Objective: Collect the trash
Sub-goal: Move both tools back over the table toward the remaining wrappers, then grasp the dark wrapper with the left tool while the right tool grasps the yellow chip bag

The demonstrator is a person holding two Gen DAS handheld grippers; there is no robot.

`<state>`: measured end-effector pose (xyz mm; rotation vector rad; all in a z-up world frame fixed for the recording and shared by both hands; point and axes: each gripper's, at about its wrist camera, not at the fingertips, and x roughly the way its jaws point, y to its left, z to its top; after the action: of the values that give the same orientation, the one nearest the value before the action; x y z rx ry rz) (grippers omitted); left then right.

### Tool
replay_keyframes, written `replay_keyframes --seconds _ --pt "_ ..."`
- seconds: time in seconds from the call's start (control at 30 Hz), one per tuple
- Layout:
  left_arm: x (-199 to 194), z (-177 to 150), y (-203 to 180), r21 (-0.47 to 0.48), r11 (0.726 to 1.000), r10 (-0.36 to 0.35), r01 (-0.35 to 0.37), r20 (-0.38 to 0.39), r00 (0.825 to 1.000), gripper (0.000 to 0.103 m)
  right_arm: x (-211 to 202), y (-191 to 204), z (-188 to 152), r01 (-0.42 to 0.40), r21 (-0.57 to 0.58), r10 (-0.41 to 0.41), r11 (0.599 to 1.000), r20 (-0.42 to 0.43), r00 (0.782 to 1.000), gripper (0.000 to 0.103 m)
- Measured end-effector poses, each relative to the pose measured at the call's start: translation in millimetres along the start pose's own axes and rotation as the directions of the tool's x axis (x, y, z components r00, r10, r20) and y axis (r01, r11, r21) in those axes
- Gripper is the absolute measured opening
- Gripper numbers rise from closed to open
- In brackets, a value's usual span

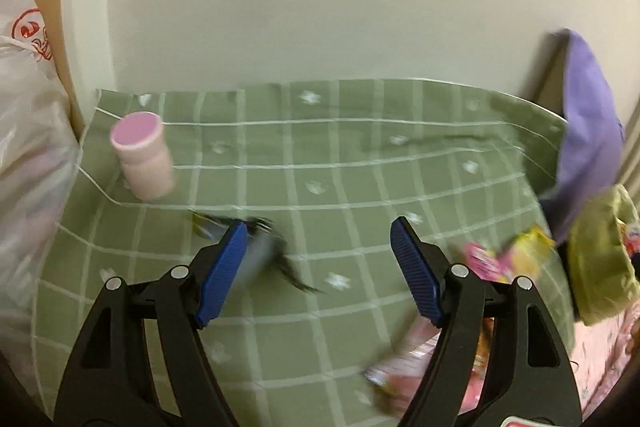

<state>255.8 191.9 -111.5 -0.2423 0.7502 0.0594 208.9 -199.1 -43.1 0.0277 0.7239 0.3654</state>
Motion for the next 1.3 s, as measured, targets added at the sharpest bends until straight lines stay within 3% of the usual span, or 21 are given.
replay_keyframes --seconds 0.27,0.43,0.7,0.77,0.83,0.93,1.03,1.17,1.3 --pt "49 3 21 0.085 0.994 0.075 -0.065 -0.121 0.99 0.07 16 17 -13 -0.042 -0.015 0.041 0.999 -0.086 0.995 0.048" --pt "42 -19 11 0.059 0.998 -0.023 0.033 -0.165 0.986 0.07 39 21 -25 -0.105 0.014 0.105 0.994 -0.172 0.979 0.049" --pt "16 -51 -1 -0.063 0.981 -0.191 0.182 -0.213 0.958 0.07 78 46 -34 -0.215 -0.02 0.202 0.976 -0.265 0.943 0.049" --pt "3 -52 -3 -0.071 0.974 -0.223 0.213 -0.198 0.954 0.07 88 54 -34 -0.235 -0.043 0.213 0.971 -0.291 0.933 0.05" --pt "-13 -46 -1 -0.065 0.973 -0.227 0.22 -0.152 0.962 0.07 95 61 -35 -0.249 -0.063 0.219 0.966 -0.301 0.928 0.05" --pt "-25 -23 2 -0.027 0.987 -0.16 0.159 -0.072 0.984 0.07 99 68 -34 -0.254 -0.081 0.22 0.964 -0.297 0.929 0.05" --pt "-17 1 17 0.049 0.996 -0.067 0.07 -0.057 0.996 0.07 99 71 -33 -0.238 -0.104 0.2 0.966 -0.284 0.938 0.05" --pt "25 17 28 0.115 0.993 0.0 0.016 -0.132 0.991 0.07 98 62 -35 -0.19 -0.095 0.156 0.977 -0.288 0.945 0.05" --pt "59 11 45 0.094 0.995 0.05 -0.03 -0.22 0.974 0.054 97 45 -36 -0.127 -0.064 0.105 0.99 -0.276 0.955 0.05"
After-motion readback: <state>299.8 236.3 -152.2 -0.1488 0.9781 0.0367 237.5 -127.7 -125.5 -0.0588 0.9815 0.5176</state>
